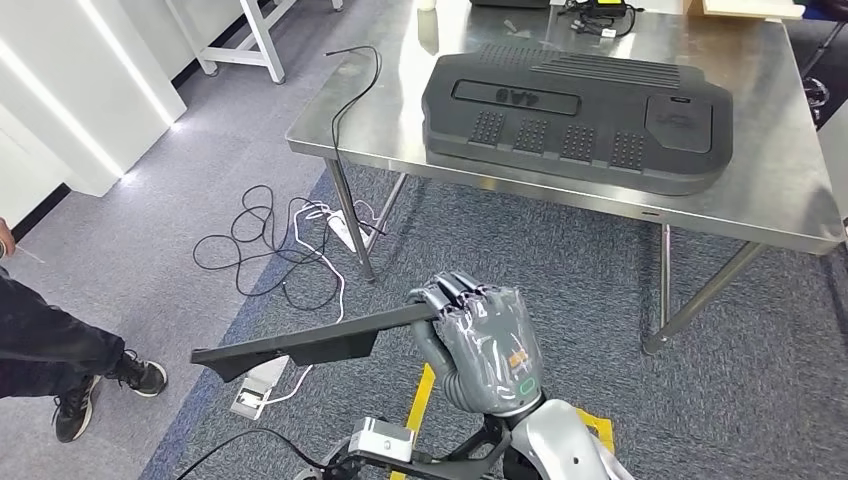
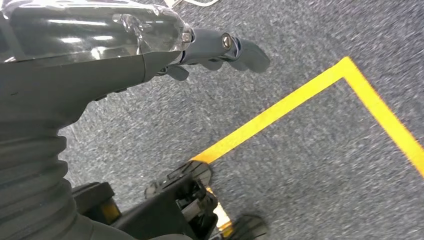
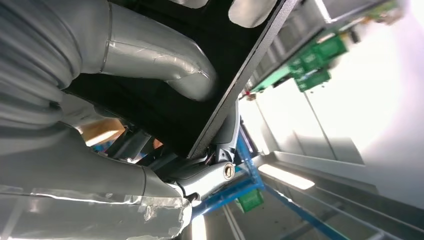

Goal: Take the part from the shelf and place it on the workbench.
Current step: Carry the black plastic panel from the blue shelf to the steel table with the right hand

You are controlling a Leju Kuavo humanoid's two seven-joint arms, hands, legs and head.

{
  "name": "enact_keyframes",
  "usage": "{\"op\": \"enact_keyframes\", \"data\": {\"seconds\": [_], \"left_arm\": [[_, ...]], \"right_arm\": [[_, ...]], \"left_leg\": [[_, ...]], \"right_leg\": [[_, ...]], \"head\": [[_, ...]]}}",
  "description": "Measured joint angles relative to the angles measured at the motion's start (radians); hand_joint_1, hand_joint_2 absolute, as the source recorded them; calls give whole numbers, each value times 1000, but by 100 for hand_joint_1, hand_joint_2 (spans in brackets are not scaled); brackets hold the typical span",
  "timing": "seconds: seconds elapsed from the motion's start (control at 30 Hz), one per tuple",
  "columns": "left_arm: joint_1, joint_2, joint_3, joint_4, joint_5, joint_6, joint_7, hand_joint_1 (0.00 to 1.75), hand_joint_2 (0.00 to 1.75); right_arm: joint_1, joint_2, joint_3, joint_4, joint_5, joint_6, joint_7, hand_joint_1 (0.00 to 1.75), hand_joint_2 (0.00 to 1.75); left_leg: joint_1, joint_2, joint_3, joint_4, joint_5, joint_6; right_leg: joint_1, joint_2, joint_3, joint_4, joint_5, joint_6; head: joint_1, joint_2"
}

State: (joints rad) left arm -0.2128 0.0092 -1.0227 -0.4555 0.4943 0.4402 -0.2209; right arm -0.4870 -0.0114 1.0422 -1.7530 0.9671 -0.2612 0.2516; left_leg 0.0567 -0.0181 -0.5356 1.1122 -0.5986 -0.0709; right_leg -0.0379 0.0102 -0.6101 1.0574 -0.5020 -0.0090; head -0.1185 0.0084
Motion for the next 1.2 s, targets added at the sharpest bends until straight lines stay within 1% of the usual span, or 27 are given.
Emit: {"op": "enact_keyframes", "data": {"seconds": [0.03,0.07,0.1,0.13,0.17,0.2,0.23,0.27,0.3,0.33,0.37,0.4,0.43,0.6,0.7,0.9,1.03,1.2], "left_arm": [[0,0,0,0,1,0,0,0,175],[1,0,0,0,1,0,0,0,175],[3,0,0,0,2,1,0,0,175],[6,0,0,0,4,3,0,0,175],[8,0,0,0,6,6,0,0,175],[9,0,0,0,7,10,-1,0,175],[9,1,0,0,8,14,-2,0,175],[8,1,0,0,7,18,-4,0,175],[9,1,0,0,6,20,-7,0,175],[10,2,0,0,5,20,-10,0,175],[10,1,0,0,2,21,-12,0,175],[11,1,0,0,0,21,-13,0,175],[11,2,0,0,-1,21,-14,0,175],[11,3,0,0,-2,22,-14,0,175],[11,3,0,0,-2,22,-16,0,175],[11,3,0,0,0,23,-25,0,175],[12,3,0,0,7,23,-25,0,175],[12,3,0,0,11,23,-25,0,175]], "right_arm": [[0,0,-2,1,-15,-1,-3,175,175],[0,1,-3,3,-26,-1,-6,175,175],[0,1,-4,5,-32,-1,-8,175,175],[0,1,-4,7,-36,-1,-9,175,175],[0,1,-4,9,-39,-1,-10,175,175],[-1,1,-4,10,-41,-2,-10,175,175],[-1,1,-4,10,-44,-2,-11,175,175],[-2,1,-4,11,-47,-3,-11,175,175],[-2,1,-4,12,-49,-3,-10,175,175],[-3,1,-4,12,-51,-4,-10,175,175],[-3,1,-4,12,-51,-5,-10,175,175],[-3,1,-5,12,-52,-5,-10,175,175],[-4,1,-5,13,-52,-5,-10,175,175],[-5,1,-5,13,-52,-5,-11,175,175],[-5,1,-5,13,-52,-5,-11,175,175],[-5,1,-5,13,-83,-5,-23,175,175],[-5,1,-5,14,-86,-10,-35,175,175],[-7,1,-5,15,-83,-10,-32,175,175]], "left_leg": [[-5,7,-45,74,-21,3],[-11,9,-93,145,-36,7],[-16,10,-132,191,-35,13],[-22,10,-154,200,-14,22],[-29,10,-157,169,27,34],[-37,10,-147,109,76,49],[-45,11,-133,57,115,63],[-53,12,-122,14,142,74],[-59,14,-114,-12,153,80],[-61,14,-106,-25,145,73],[-61,13,-100,-40,139,64],[-59,12,-93,-51,129,56],[-57,10,-88,-58,120,48],[-57,8,-88,-59,115,56],[-57,8,-87,-59,114,57],[-57,8,-84,-59,115,59],[-57,8,-83,-59,115,59],[-56,8,-81,-60,115,59]], "right_leg": [[3,-4,6,-1,-5,-5],[8,-6,13,-1,-11,-9],[13,-8,20,-2,-17,-12],[18,-8,29,-2,-24,-13],[23,-8,41,-2,-32,-15],[27,-8,53,-2,-40,-16],[30,-9,63,-5,-47,-17],[31,-9,69,-7,-52,-16],[32,-10,72,-8,-56,-14],[33,-11,71,-9,-58,-13],[33,-11,71,-8,-60,-13],[34,-13,71,-9,-62,-13],[35,-15,73,-11,-63,-15],[36,-16,80,-22,-63,-12],[36,-16,83,-26,-62,-10],[36,-17,85,-27,-60,-7],[36,-17,86,-27,-60,-7],[37,-17,86,-27,-60,-7]], "head": [[-4,0],[-7,0],[-10,0],[-13,0],[-15,0],[-17,0],[-15,0],[-10,0],[-8,0],[-5,0],[-6,0],[-9,0],[-8,0],[-6,0],[-6,0],[-6,0],[-6,0],[-6,0]]}}
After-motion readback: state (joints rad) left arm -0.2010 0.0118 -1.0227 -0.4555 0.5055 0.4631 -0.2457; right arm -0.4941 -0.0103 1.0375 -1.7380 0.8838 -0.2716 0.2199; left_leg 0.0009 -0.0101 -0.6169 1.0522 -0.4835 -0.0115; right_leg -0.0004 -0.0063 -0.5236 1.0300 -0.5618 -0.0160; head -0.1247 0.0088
